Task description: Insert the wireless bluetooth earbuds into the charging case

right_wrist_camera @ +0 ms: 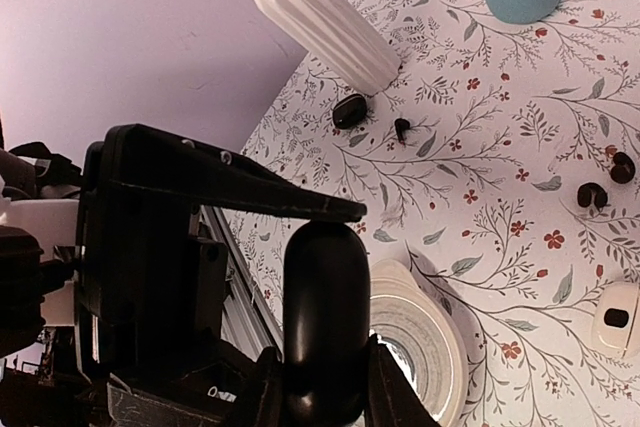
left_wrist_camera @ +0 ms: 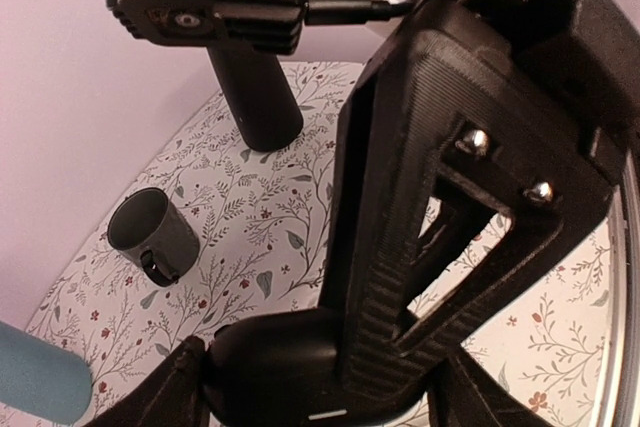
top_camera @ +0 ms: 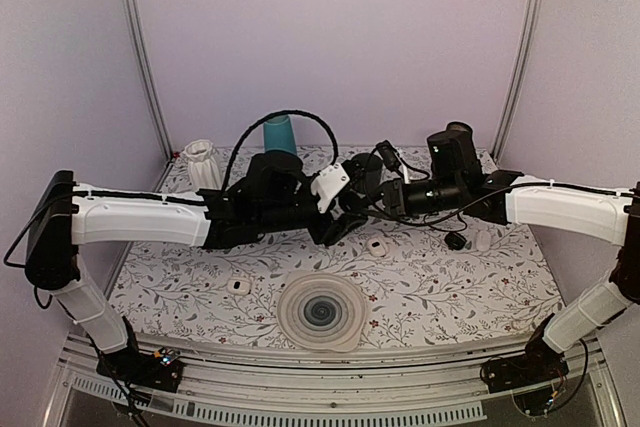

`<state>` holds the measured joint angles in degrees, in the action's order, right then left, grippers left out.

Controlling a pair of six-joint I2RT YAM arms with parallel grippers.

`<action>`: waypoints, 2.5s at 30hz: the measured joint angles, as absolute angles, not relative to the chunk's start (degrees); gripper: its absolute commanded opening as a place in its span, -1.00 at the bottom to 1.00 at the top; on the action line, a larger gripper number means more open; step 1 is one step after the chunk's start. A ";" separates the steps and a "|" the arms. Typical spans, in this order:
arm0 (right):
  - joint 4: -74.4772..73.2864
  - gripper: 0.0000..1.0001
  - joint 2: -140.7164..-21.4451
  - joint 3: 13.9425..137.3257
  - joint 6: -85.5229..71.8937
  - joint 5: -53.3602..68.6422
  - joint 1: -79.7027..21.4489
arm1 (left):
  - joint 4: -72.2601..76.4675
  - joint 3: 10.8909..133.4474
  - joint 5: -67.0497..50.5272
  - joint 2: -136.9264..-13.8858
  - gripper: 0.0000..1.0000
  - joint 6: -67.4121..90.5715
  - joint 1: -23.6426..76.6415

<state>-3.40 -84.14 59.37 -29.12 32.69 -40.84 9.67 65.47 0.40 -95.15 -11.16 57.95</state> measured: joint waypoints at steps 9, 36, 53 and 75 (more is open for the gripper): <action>-2.85 -0.93 -83.85 59.37 -29.06 31.38 -41.04 | 11.31 65.19 0.43 -95.02 0.85 -9.56 58.08; 4.60 -0.93 -74.96 58.41 -20.95 33.78 -42.41 | 31.62 51.13 -30.92 -80.82 0.36 21.58 45.58; 4.32 -0.92 -75.07 59.70 -16.38 32.18 -46.87 | 37.32 52.90 -41.15 -83.46 0.00 31.79 45.56; 3.92 -0.92 -76.51 61.28 -15.33 33.19 -47.64 | 37.87 54.06 -43.16 -84.95 -0.43 33.71 45.45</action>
<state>3.92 -76.51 61.28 -15.33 33.19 -47.64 37.87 54.06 -43.16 -84.95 33.71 45.45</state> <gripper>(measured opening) 0.218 0.290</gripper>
